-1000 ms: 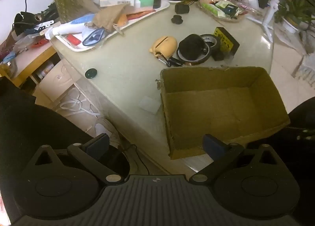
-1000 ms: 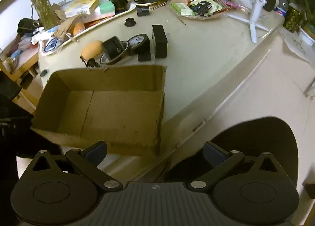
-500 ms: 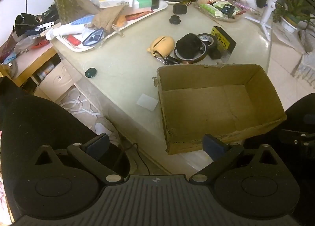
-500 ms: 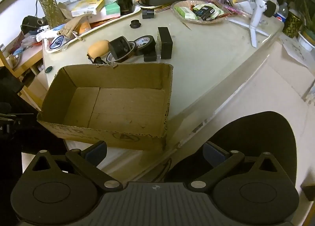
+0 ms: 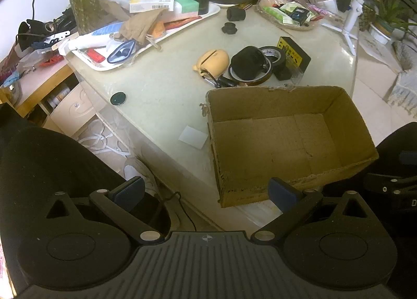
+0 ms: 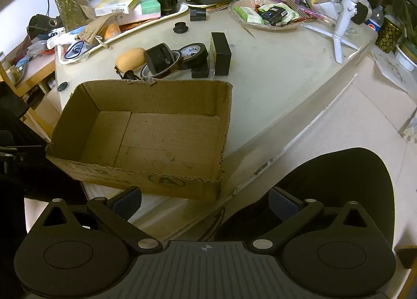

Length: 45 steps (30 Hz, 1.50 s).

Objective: Organize rigid objects
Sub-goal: 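Move both tools past the cardboard box toward the objects on the table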

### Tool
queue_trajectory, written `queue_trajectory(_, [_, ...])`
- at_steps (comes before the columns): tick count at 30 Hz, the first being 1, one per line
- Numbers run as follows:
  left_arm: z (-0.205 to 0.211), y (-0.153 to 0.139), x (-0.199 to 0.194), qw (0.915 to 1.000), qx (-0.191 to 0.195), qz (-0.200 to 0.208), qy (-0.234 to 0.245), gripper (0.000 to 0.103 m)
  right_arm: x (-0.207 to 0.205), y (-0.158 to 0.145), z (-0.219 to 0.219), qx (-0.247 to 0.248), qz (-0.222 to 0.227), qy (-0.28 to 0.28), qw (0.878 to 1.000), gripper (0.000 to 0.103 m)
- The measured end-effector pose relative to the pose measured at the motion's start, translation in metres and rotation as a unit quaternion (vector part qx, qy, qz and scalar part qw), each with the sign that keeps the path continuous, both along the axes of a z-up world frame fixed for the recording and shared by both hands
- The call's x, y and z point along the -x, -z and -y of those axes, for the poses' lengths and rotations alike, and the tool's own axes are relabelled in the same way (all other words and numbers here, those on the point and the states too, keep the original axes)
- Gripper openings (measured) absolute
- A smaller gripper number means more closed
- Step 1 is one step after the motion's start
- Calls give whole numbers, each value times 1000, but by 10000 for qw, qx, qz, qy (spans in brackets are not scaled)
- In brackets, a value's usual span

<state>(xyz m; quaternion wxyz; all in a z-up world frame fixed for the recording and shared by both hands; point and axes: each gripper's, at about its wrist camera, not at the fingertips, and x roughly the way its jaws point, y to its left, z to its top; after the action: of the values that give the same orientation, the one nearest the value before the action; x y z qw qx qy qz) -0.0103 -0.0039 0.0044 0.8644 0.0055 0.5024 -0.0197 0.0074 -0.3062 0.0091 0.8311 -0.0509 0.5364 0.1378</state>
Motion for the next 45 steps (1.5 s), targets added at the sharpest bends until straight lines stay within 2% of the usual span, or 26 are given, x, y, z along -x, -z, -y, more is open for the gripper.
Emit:
queue_trajectory(10, [-1, -1, -1, 9999, 24, 79, -58, 103, -4, 1, -1, -25, -46, -23, 10000, 103])
queue_trajectory(22, [3, 2, -7, 9998, -192, -24, 0, 103, -9, 0, -1, 3, -37, -18, 10000, 103])
queue_trajectory(45, [1, -13, -29, 9993, -128, 348, -13, 103, -31, -10, 2, 181, 189, -9, 9997, 103])
